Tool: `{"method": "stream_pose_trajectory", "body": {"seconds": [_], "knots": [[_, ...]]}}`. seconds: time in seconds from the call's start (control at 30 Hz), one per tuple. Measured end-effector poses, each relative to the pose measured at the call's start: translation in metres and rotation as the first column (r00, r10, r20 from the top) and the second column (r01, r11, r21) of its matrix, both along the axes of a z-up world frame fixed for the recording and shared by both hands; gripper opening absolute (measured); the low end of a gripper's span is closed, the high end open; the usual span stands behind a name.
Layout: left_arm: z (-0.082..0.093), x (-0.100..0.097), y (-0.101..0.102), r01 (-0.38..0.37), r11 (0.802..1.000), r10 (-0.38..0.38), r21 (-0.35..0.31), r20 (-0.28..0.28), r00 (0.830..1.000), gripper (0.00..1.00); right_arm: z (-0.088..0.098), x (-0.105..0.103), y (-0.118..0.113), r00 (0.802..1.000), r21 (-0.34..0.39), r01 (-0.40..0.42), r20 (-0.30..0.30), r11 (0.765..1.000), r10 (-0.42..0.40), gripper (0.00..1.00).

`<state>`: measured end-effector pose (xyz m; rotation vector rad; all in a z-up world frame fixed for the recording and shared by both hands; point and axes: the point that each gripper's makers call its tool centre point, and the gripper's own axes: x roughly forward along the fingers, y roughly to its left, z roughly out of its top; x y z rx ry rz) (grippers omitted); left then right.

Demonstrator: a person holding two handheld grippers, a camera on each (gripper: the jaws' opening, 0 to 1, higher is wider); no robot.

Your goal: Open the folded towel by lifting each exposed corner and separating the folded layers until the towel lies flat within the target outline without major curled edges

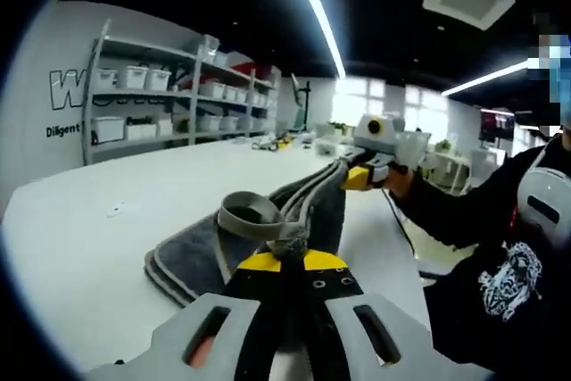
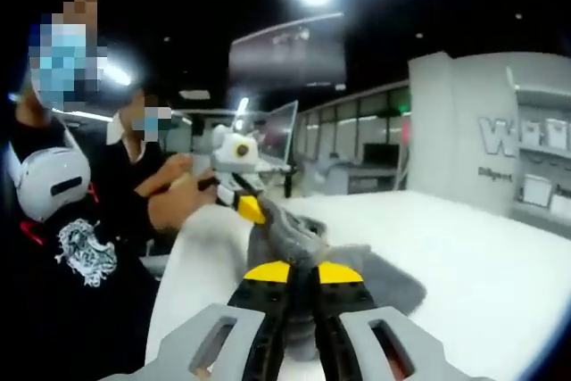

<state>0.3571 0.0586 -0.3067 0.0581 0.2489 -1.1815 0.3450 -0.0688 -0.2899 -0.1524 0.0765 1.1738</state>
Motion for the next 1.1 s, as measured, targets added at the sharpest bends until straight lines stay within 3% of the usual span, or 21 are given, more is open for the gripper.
{"method": "stream_pose_trajectory", "body": {"seconds": [0.3, 0.47, 0.5, 0.57, 0.67, 0.87, 1.1], "knots": [[-0.011, -0.021, -0.001, 0.026, 0.999, -0.027, 0.030, 0.039, 0.999, 0.04, -0.010, -0.022, 0.001, 0.997, -0.045, -0.030, 0.074, 0.999, 0.033, 0.03], [-0.019, -0.033, 0.000, 0.042, 0.998, -0.043, 0.036, 0.045, 0.998, 0.04, -0.017, -0.030, 0.004, 0.995, -0.068, -0.043, 0.082, 0.997, 0.049, 0.03], [-0.020, -0.036, 0.000, 0.044, 0.998, -0.046, 0.035, 0.054, 0.997, 0.04, -0.018, -0.032, 0.004, 0.995, -0.070, -0.044, 0.082, 0.997, 0.050, 0.03], [-0.019, -0.038, 0.000, 0.029, 0.999, -0.034, 0.043, 0.123, 0.992, 0.04, -0.020, -0.040, 0.006, 0.994, -0.069, -0.049, 0.091, 0.996, 0.055, 0.03], [-0.029, -0.052, -0.003, 0.049, 0.996, -0.059, 0.069, 0.146, 0.988, 0.04, -0.027, -0.050, 0.008, 0.992, -0.083, -0.058, 0.103, 0.995, 0.066, 0.03], [-0.050, -0.069, -0.005, 0.069, 0.990, -0.087, 0.127, 0.143, 0.986, 0.04, -0.046, -0.066, 0.009, 0.990, -0.129, -0.076, 0.107, 0.989, 0.090, 0.03], [-0.055, -0.077, -0.004, 0.076, 0.988, -0.094, 0.135, 0.134, 0.986, 0.04, -0.056, -0.076, 0.008, 0.989, -0.142, -0.097, 0.094, 0.985, 0.111, 0.04]]}}
